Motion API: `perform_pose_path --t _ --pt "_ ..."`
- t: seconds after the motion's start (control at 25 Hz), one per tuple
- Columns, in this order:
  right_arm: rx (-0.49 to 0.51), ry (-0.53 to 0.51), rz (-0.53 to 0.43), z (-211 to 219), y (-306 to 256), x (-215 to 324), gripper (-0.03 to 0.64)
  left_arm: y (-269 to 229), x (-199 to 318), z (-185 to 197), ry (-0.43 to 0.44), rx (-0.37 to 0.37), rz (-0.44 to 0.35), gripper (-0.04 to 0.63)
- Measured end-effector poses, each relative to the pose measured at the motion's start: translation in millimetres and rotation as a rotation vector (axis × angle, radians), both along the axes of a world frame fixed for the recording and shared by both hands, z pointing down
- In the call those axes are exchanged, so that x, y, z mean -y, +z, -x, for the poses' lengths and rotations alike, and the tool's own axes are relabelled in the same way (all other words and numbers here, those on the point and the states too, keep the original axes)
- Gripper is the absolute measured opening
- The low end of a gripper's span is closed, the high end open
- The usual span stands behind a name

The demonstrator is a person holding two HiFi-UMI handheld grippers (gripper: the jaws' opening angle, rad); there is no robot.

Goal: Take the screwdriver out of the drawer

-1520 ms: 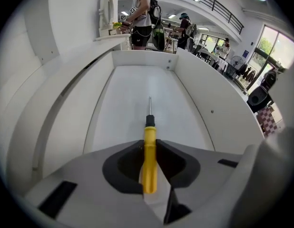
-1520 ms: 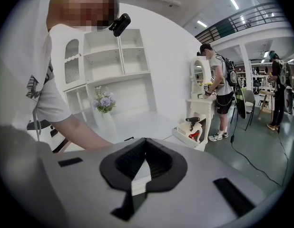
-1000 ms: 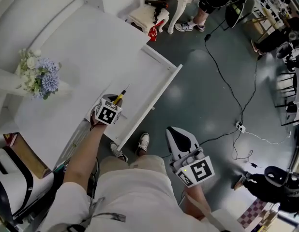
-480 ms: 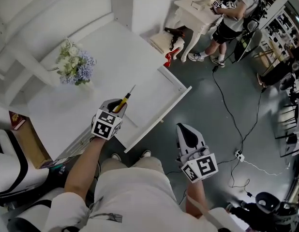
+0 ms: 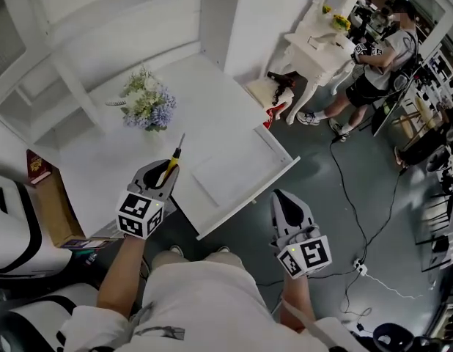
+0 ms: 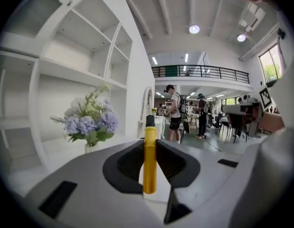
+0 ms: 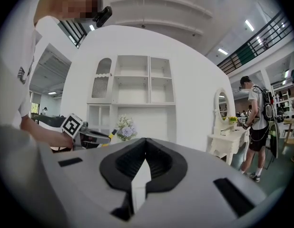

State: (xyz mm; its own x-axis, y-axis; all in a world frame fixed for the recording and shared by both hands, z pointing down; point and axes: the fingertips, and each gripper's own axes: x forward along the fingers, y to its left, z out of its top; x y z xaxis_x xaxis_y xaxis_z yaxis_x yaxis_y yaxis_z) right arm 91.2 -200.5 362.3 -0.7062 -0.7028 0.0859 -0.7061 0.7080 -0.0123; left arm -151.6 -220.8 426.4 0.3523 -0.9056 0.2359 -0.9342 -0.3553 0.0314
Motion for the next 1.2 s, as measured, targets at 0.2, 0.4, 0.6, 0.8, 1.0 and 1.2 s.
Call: perform_pose_path --t 0.2,0.4,0.6,0.8,1.0,1.2 --pt "0.01 -0.013 -0.013 5 -6 3 0.009 -42 -32 40 -0.094 -0.017 -0.111 0.086" --pt "0.011 -0.036 -0.023 12 -14 8 0.008 -88 -63 75 -0.183 -0.038 -0.226 0.086" --pt "0.01 -0.051 -0.04 22 -23 10 0.009 -122 -87 96 -0.237 -0.057 -0.309 0.086" --pt "0.029 -0.036 -0.044 21 -29 13 0.009 -140 -116 118 -0.311 -0.118 -0.394 0.086" --pt "0.035 -0.015 -0.037 25 -28 11 0.009 -154 -141 137 -0.382 -0.135 -0.453 0.087" --pt "0.028 0.022 -0.022 15 -24 7 0.009 -149 -157 150 -0.452 -0.145 -0.464 0.087"
